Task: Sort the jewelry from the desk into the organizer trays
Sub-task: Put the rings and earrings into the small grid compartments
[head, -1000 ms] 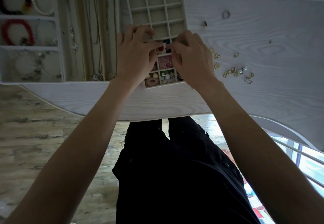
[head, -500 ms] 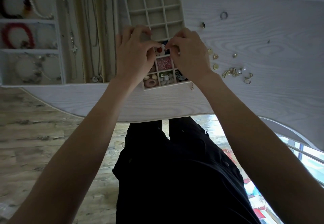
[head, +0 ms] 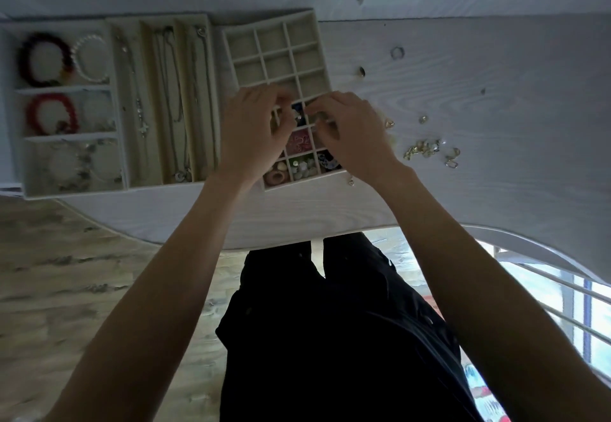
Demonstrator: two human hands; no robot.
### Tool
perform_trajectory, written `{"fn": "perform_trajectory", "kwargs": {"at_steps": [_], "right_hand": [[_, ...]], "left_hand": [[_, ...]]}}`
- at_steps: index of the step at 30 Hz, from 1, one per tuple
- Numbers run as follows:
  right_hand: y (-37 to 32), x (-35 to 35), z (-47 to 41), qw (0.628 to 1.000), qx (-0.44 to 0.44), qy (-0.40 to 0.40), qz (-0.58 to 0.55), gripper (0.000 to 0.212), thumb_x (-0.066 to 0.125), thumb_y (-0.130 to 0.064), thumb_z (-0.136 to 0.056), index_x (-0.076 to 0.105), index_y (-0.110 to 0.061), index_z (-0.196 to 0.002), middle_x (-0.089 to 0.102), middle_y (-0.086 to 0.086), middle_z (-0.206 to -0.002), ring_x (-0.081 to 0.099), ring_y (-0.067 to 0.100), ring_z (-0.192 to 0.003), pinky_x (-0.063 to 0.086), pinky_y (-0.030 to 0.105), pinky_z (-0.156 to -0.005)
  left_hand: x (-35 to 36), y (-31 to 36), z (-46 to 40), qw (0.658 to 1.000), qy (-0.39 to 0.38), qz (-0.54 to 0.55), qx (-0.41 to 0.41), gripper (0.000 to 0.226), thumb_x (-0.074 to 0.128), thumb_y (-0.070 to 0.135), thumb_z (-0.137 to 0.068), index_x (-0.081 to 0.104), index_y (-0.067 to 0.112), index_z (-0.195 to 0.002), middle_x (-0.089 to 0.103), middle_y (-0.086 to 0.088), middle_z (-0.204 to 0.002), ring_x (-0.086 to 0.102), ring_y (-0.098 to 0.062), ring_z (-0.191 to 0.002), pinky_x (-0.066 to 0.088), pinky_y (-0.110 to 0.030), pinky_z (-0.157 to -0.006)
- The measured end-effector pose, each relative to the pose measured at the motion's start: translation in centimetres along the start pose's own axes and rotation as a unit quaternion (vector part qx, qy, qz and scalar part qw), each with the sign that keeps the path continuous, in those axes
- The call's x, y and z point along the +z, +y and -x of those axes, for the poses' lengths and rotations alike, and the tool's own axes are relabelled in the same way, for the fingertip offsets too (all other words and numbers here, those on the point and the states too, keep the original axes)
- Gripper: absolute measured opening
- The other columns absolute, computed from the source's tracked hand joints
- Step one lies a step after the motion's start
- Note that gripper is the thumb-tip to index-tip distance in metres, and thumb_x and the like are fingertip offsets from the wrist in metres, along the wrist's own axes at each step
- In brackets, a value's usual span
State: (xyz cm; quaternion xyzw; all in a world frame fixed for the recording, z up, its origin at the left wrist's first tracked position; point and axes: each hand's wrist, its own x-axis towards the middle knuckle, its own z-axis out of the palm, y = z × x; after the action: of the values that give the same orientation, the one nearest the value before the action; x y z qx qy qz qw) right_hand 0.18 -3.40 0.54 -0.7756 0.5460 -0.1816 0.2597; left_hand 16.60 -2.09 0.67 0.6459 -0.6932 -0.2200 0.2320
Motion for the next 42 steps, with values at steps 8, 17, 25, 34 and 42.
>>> {"fn": "perform_trajectory", "kwargs": {"at_steps": [8, 17, 25, 34, 42], "right_hand": [[6.1, -5.5, -0.2, 0.990, 0.090, 0.107, 0.007, 0.024, 0.051, -0.011, -0.085, 0.070, -0.013, -0.099, 0.069, 0.005, -0.096, 0.063, 0.025, -0.089, 0.050, 0.036, -0.078], [11.2, -6.3, -4.8, 0.989, 0.096, -0.024, 0.110, 0.045, 0.049, -0.005, -0.089, 0.051, -0.016, -0.132, 0.048, 0.004, -0.134, 0.042, 0.025, -0.118, 0.037, 0.030, -0.089], [11.2, -5.3, -1.9, 0.987, 0.070, -0.044, 0.138, 0.034, 0.047, -0.002, -0.090, 0.060, -0.010, -0.120, 0.054, 0.005, -0.123, 0.044, 0.027, -0.111, 0.044, 0.035, -0.079], [10.8, -5.6, -0.1, 0.990, 0.094, -0.022, 0.105, 0.025, 0.053, -0.010, -0.091, 0.061, -0.011, -0.114, 0.056, 0.004, -0.115, 0.047, 0.023, -0.106, 0.045, 0.033, -0.081], [11.7, -6.0, 2.4, 0.981, 0.165, -0.025, 0.100, 0.013, 0.057, -0.021, -0.090, 0.061, -0.012, -0.100, 0.058, 0.006, -0.100, 0.053, 0.023, -0.097, 0.038, 0.030, -0.074]], "left_hand": [[2.7, 5.2, -6.0, 0.995, -0.062, -0.027, 0.069, 0.022, 0.050, 0.024, -0.092, 0.060, 0.018, -0.111, 0.063, 0.006, -0.104, 0.055, -0.016, -0.101, 0.040, -0.034, -0.095], [7.0, 7.7, -9.7, 0.969, -0.142, -0.194, 0.050, 0.039, 0.051, 0.032, -0.090, 0.052, 0.024, -0.128, 0.053, 0.000, -0.130, 0.041, -0.024, -0.124, 0.025, -0.039, -0.103], [6.7, 8.5, -8.6, 0.970, -0.117, -0.186, 0.102, 0.030, 0.057, 0.031, -0.086, 0.061, 0.025, -0.115, 0.055, 0.004, -0.124, 0.040, -0.023, -0.123, 0.022, -0.038, -0.102], [7.2, 9.7, -5.4, 0.948, -0.161, -0.249, 0.114, 0.027, 0.065, 0.043, -0.081, 0.071, 0.023, -0.099, 0.054, 0.002, -0.115, 0.041, -0.025, -0.113, 0.025, -0.037, -0.094], [7.2, 8.5, -3.9, 0.980, -0.117, -0.131, 0.098, 0.019, 0.065, 0.029, -0.084, 0.069, 0.019, -0.100, 0.062, -0.001, -0.111, 0.049, -0.025, -0.109, 0.030, -0.035, -0.094]]}}
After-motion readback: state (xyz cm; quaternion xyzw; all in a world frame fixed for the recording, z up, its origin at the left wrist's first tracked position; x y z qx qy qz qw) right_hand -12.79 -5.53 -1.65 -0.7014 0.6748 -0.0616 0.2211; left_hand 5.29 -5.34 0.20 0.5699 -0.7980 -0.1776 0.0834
